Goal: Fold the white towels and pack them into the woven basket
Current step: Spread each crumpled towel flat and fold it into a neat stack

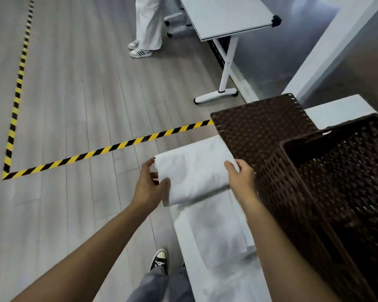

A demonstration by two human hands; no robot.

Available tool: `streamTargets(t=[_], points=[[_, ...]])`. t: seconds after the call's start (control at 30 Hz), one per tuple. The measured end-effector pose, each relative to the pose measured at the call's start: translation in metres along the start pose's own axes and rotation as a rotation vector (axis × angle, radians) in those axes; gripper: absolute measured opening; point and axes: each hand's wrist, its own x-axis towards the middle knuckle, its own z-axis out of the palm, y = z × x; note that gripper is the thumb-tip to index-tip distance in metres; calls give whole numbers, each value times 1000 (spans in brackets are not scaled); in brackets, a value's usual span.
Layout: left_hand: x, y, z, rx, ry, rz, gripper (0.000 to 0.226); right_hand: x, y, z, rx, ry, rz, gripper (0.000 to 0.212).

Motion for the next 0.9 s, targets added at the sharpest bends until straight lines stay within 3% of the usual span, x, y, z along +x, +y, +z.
streamTargets(t=[0.2, 0.37, 0.5, 0.57, 0.73, 0.9], points=[[38, -16, 24, 240, 30, -22, 82, 41, 26, 17, -299, 99, -66, 30], [21, -30, 30, 792, 130, 386, 88, 21, 39, 21, -594, 268, -448, 47], [20, -45, 32, 1064, 16, 703, 63, 6, 45, 29, -678, 195, -665, 39], [20, -49, 34, 1112, -68, 671, 50, 2, 53, 34, -751, 114, -645, 40], [24, -44, 33, 1161, -168, 550, 56, 4, 58, 39, -830, 27, -582, 44], [24, -30, 30, 1200, -201, 566, 52, -6, 50, 38, -821, 6, -520, 49]])
